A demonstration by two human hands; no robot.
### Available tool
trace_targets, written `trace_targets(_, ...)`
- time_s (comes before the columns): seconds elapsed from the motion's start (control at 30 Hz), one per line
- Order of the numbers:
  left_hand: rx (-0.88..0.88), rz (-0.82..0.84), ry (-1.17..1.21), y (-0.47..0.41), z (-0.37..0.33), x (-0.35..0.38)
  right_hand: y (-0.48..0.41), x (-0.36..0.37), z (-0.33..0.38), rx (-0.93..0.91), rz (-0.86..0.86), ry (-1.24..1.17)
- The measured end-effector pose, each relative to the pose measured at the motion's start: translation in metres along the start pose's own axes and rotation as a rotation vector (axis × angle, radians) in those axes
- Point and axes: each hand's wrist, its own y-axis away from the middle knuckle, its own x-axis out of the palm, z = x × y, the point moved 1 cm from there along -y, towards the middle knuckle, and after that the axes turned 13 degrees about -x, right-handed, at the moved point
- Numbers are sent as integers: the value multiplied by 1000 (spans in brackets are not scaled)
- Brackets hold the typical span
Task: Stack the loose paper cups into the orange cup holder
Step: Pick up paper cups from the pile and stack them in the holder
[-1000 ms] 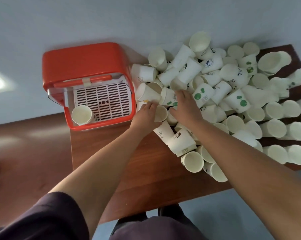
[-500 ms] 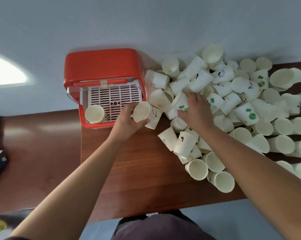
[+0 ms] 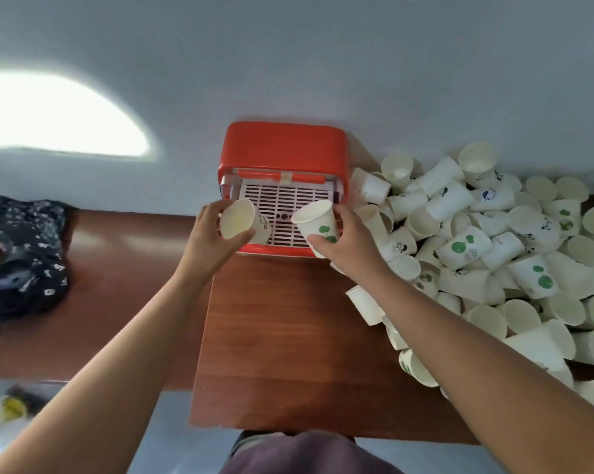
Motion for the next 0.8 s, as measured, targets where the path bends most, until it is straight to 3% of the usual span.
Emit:
trace_targets(0.3,20,9,-120,-34,10,2,-5,39,13,34,-70,-92)
trace_targets(0.57,98,76,-532,-56,26,28,-8,61,-1,90,-67,-113)
trace_targets(0.8,80,170,-537,-72,38,16,-24,85,4,113,-58,-126)
